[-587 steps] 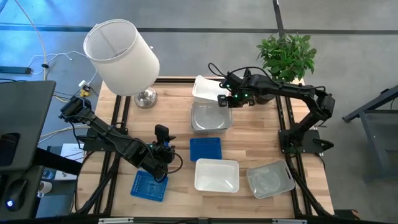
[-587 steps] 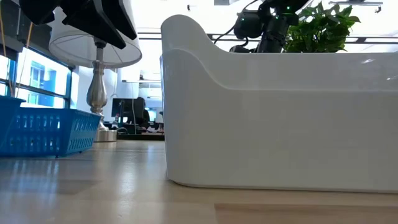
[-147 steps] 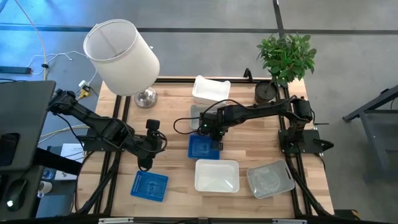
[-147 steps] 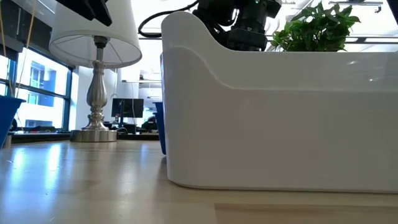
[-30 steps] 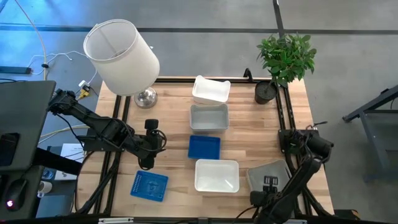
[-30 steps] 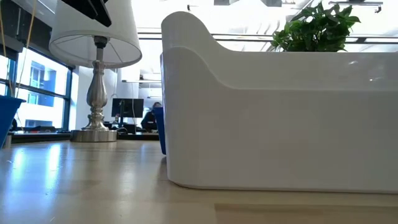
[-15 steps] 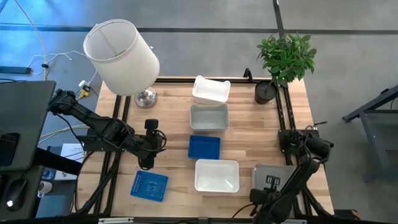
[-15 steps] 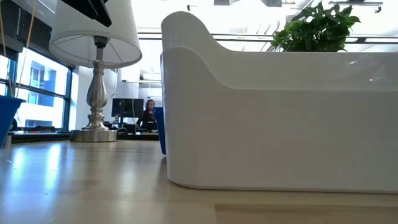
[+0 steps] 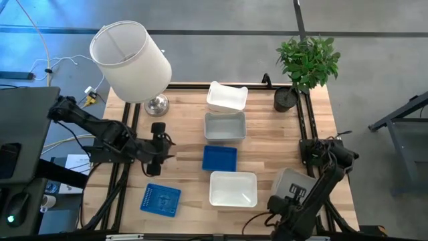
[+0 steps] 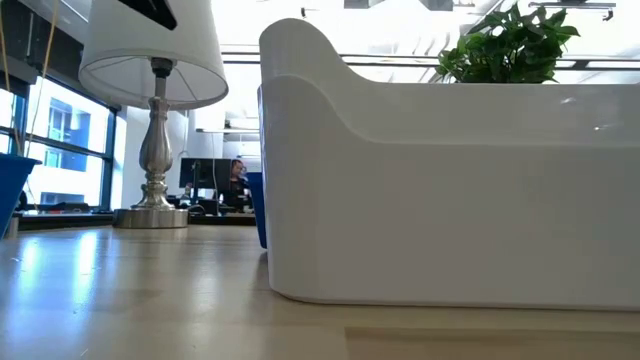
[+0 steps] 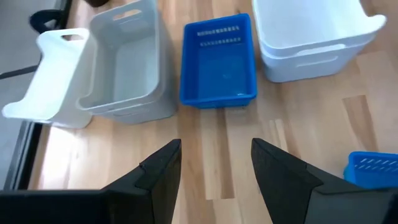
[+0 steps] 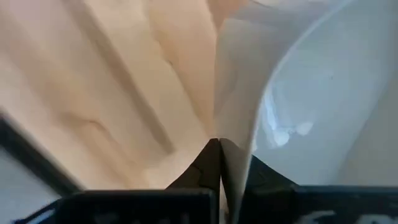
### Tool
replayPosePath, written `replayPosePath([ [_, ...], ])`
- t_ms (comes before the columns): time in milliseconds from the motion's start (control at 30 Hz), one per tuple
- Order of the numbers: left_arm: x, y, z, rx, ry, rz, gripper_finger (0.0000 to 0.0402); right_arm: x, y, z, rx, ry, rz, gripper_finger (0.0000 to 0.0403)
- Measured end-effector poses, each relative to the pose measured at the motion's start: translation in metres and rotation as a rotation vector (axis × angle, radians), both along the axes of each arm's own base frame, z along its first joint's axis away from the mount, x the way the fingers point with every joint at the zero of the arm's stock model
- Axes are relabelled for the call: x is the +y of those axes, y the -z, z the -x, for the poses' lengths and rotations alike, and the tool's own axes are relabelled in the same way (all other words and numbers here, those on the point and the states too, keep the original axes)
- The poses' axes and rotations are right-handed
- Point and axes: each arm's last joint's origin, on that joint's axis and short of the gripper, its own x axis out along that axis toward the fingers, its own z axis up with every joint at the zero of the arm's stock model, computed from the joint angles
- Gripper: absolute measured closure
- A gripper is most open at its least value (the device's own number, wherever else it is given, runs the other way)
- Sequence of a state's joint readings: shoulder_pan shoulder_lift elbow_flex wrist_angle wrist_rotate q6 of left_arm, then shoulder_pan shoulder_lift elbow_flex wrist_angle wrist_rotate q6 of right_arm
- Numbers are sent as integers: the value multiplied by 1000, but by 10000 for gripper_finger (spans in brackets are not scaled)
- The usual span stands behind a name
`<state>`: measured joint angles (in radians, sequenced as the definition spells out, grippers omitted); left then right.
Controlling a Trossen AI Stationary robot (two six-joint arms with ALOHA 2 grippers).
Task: Stack baskets by color
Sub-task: Stack the bottom gray bin on the top stacked gray bin
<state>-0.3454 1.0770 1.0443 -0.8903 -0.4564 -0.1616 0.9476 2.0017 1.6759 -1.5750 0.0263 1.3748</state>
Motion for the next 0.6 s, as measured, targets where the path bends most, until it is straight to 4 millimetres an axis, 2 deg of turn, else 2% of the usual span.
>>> replayPosePath([
  [267, 19, -10, 19, -15, -67, 5, 222, -18, -24, -27, -190, -4, 32, 403],
  [600, 25, -16, 32, -30, -66, 35, 222, -60, -44, -71, -237, -33, 39, 403],
])
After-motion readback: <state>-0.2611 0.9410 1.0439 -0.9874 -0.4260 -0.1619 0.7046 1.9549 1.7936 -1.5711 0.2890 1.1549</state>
